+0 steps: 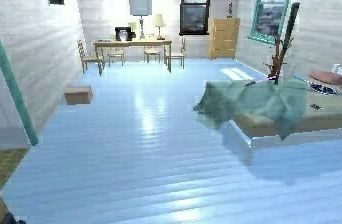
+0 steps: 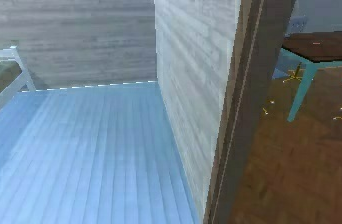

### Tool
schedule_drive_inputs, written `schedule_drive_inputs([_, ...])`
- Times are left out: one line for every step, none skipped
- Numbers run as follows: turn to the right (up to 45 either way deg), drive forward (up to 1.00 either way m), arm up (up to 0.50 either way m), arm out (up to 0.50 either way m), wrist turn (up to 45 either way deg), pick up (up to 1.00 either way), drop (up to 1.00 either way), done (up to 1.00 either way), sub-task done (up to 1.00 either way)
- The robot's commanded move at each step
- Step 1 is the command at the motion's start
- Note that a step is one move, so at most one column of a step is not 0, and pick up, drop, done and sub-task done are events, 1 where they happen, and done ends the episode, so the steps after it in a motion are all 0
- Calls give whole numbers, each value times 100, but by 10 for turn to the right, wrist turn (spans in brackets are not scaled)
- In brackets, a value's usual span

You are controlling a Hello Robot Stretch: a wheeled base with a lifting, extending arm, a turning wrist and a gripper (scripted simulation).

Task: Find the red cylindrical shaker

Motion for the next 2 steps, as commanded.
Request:
schedule_drive_inputs([0,55,0,0,0,0,0,0,0])
schedule_drive_inputs([-300,0,0,0,0,0,0,0,0])
